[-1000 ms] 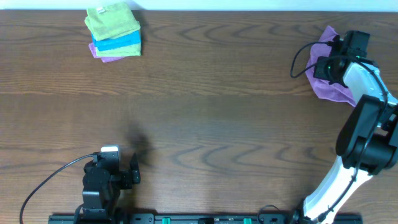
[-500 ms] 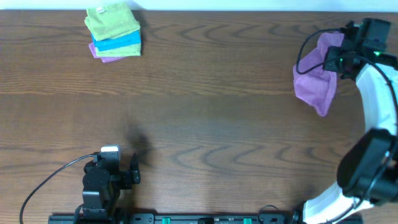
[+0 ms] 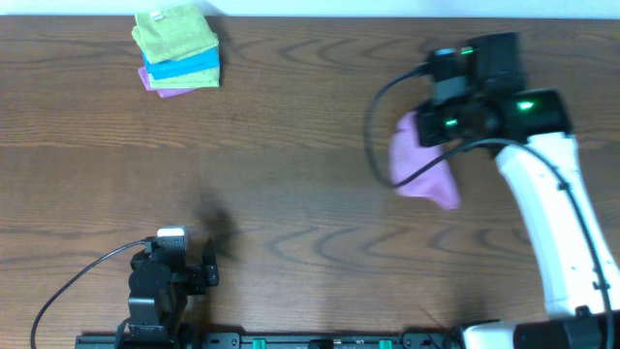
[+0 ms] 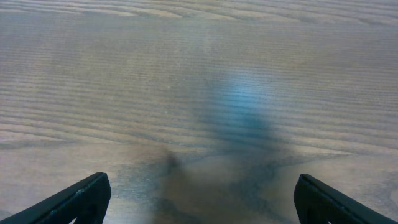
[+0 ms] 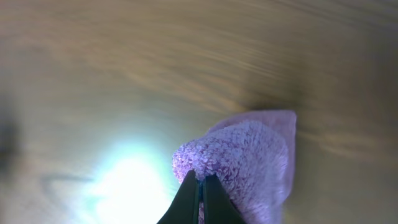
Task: Fold the cloth
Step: 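Drag the pink cloth with the right gripper toward table center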
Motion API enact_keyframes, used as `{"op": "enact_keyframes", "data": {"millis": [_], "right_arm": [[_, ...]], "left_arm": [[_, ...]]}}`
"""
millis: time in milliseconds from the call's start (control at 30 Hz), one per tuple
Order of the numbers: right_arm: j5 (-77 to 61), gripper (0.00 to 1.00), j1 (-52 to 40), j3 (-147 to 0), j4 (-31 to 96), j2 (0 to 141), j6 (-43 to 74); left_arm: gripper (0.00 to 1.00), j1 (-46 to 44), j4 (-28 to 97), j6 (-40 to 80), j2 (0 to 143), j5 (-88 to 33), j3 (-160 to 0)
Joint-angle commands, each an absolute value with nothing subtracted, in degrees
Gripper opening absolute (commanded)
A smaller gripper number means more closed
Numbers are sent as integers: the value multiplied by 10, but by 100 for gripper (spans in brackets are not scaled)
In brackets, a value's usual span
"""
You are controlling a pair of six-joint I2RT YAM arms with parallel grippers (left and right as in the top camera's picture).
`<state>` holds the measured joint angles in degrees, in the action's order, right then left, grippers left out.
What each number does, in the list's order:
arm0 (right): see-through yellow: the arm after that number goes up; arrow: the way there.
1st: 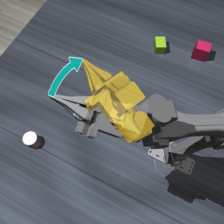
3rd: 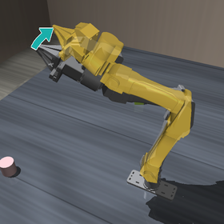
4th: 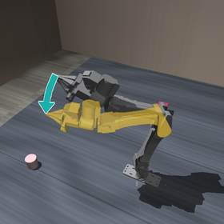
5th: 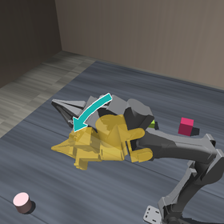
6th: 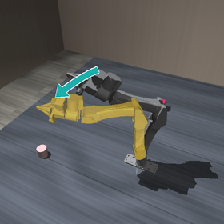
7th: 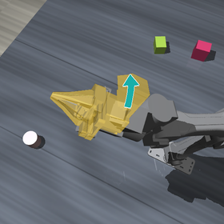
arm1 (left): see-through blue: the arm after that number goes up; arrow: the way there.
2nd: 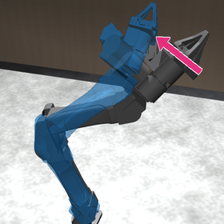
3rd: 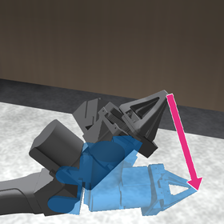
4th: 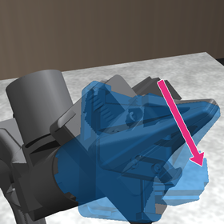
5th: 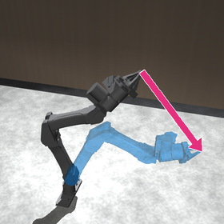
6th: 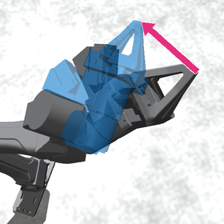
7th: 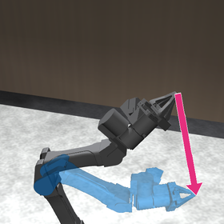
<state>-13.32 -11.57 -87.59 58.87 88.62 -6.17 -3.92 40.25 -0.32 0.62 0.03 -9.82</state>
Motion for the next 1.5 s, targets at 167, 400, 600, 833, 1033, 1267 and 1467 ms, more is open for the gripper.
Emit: {"op": "enact_keyframes", "data": {"millis": [167,400,600,833,1033,1267,1467], "right_arm": [[-182,1,-278,-894,436,873,8],[-168,3,-277,-912,342,902,58],[67,99,-160,-912,444,991,100],[-57,99,-87,-912,485,997,60],[-178,99,-95,-890,509,1017,-7],[-210,99,-140,-886,500,1109,-76],[-180,99,-197,-886,479,1177,-83]], "left_arm": [[95,-42,417,-13,2,5,-92],[95,-42,417,-13,2,5,-92],[95,-42,417,-13,2,5,-92],[95,-42,416,-13,2,4,-92],[95,-42,415,-13,2,4,-92],[95,-42,416,-11,2,0,-92],[95,-42,416,-11,2,0,-92]]}}
